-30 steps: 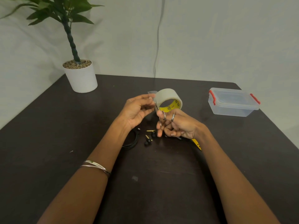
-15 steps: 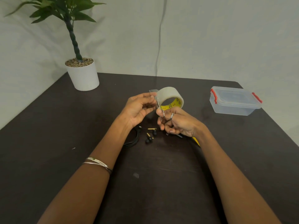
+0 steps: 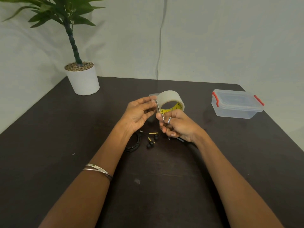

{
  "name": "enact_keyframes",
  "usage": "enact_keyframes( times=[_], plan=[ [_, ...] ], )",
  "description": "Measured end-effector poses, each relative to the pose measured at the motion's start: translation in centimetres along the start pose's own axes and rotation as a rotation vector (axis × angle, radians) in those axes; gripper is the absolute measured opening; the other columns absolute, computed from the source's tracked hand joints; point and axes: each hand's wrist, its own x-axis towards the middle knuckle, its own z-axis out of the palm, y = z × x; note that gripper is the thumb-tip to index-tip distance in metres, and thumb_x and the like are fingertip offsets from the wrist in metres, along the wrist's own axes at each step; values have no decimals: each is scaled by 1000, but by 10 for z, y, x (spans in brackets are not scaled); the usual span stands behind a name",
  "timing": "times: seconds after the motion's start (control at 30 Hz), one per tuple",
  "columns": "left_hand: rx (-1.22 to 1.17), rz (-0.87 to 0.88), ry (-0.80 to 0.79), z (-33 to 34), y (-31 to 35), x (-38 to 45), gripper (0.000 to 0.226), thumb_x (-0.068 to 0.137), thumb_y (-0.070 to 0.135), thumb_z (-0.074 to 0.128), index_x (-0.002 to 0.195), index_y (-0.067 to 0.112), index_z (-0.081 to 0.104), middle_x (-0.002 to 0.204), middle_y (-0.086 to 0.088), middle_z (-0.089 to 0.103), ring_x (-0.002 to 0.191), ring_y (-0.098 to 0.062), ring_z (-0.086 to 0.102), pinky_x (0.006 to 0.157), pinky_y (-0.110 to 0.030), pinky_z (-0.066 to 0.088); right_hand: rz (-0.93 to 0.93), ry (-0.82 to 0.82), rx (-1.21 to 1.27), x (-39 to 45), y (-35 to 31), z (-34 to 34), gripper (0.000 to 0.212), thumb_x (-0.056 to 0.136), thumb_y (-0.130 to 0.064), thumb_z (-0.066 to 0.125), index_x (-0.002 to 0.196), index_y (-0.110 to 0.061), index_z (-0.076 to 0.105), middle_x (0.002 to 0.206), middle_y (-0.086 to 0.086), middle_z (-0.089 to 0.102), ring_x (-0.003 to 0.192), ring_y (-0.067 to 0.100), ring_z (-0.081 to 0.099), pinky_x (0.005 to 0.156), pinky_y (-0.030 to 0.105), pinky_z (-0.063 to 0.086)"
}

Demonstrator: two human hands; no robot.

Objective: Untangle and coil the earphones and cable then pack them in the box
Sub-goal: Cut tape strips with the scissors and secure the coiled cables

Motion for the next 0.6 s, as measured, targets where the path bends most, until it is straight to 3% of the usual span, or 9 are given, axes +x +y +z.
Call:
enact_keyframes(
  times=[0.37, 0.6],
  plan=[
    [4, -23, -37, 0, 0, -2, 18, 86, -4, 61, 101, 3, 69, 85, -9, 73, 84, -18, 69, 84, -31, 57, 15, -8, 70, 0, -1, 0, 47, 89, -52, 56, 68, -11, 58, 63, 12, 54, 37, 12, 40, 33, 13, 23],
    [-10, -24, -22, 2, 0, -4, 18, 87, -6, 59, 99, 4, 68, 74, -4, 73, 73, -11, 69, 80, -29, 57, -25, -19, 78, 1, 1, -3, 37, 87, -43, 60, 68, -12, 55, 62, 11, 52, 34, 9, 38, 32, 14, 22]
  ],
)
